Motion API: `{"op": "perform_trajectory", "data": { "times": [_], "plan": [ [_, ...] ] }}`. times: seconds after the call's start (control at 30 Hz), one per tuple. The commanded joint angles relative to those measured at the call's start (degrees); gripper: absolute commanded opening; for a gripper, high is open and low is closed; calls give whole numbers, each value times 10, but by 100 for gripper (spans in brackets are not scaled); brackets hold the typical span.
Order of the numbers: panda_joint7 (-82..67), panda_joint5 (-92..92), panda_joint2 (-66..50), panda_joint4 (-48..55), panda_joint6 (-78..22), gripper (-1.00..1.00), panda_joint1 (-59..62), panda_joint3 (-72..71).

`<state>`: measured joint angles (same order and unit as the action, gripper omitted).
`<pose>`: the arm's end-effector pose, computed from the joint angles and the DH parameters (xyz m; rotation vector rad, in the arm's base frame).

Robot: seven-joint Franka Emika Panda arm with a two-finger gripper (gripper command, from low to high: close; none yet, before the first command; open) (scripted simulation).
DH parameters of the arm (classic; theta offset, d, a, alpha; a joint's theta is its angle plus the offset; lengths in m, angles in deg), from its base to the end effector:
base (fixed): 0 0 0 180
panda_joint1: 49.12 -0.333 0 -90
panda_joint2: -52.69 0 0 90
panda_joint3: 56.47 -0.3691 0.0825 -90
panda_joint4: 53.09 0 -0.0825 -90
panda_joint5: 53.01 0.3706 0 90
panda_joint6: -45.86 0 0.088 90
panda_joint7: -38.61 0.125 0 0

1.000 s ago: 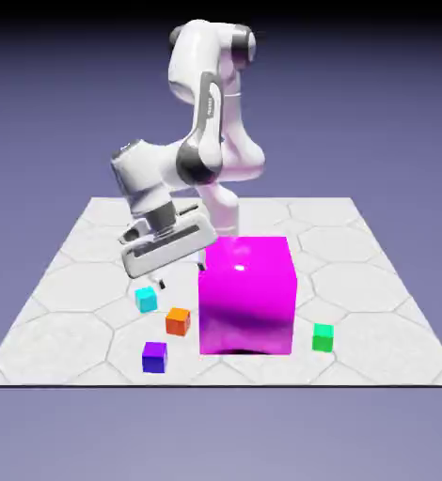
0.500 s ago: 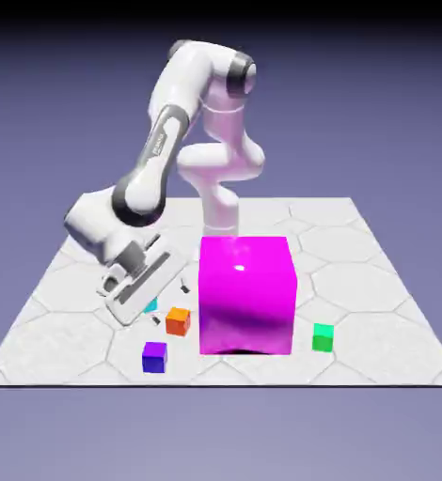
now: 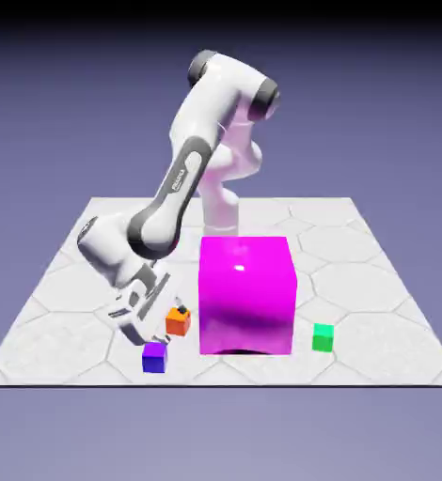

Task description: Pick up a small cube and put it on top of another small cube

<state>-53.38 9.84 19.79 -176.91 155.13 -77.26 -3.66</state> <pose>0.5113 -0.1394 0.2369 -2.4917 -0.6039 -0.2181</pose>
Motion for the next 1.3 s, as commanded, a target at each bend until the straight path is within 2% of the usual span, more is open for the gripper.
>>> {"op": "perform_trajectory", "data": {
  "times": [0.0,0.27,0.43,0.47,0.63,1.27],
  "plan": [
    [-25,10,-19,3,-5,0,-8,15],
    [-210,85,-157,24,-43,0,-65,122],
    [-235,157,-212,32,-4,0,-43,48],
    [-235,157,-212,32,-4,-100,-43,48],
    [-212,75,-150,20,-40,-100,-61,120],
    [-338,-399,187,-166,86,-100,134,-1]
  ]
}}
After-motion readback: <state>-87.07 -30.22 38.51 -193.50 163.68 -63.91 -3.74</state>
